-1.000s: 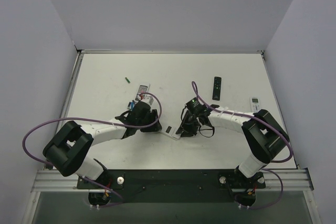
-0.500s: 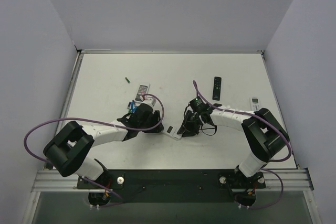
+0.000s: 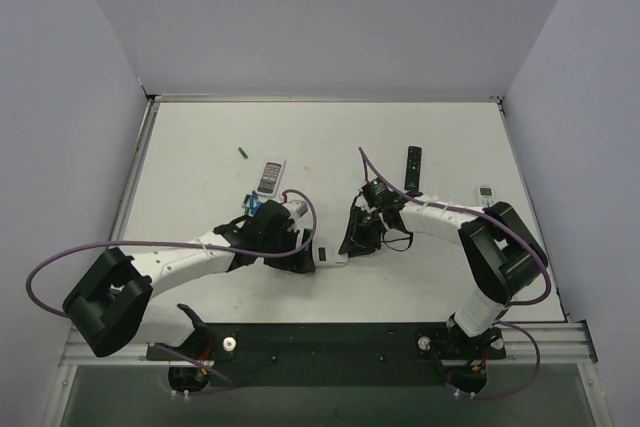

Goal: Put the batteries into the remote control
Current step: Load the battery cover into the remote control.

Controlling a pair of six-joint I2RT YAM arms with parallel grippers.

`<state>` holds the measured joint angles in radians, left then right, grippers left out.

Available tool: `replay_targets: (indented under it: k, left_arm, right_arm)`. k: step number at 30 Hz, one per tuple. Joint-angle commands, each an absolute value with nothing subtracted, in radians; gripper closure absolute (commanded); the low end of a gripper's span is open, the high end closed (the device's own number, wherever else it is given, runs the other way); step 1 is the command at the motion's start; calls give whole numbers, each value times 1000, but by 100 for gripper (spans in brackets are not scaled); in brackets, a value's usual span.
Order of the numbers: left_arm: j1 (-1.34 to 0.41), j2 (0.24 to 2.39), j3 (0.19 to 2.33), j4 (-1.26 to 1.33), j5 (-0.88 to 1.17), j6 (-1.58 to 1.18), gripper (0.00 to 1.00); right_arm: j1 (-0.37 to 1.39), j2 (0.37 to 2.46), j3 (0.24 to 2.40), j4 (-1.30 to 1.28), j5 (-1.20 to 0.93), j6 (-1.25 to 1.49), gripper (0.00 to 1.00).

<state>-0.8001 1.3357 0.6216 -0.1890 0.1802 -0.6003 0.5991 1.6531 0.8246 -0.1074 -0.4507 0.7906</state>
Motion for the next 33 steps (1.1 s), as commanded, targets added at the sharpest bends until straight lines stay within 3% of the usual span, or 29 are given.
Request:
replay_targets:
  k: [1, 11, 19, 26, 33]
  left_arm:
    - [-761, 1308, 750, -283, 293, -421, 19]
    - [-727, 1341, 750, -327, 308, -454, 19]
    - [-654, 1315, 703, -316, 177, -528, 20]
    - [-640, 1413, 722, -219, 221, -551, 25]
    - [-641, 1460, 683, -153, 293, -586, 39]
  right_arm:
    - [620, 1694, 845, -143, -445, 753, 83]
    - [650, 1697, 870, -183, -420, 722, 82]
    - [672, 1681, 847, -178, -382, 811, 82]
    - [678, 1678, 841, -183, -376, 839, 82]
    - [692, 1684, 865, -195, -410, 793, 83]
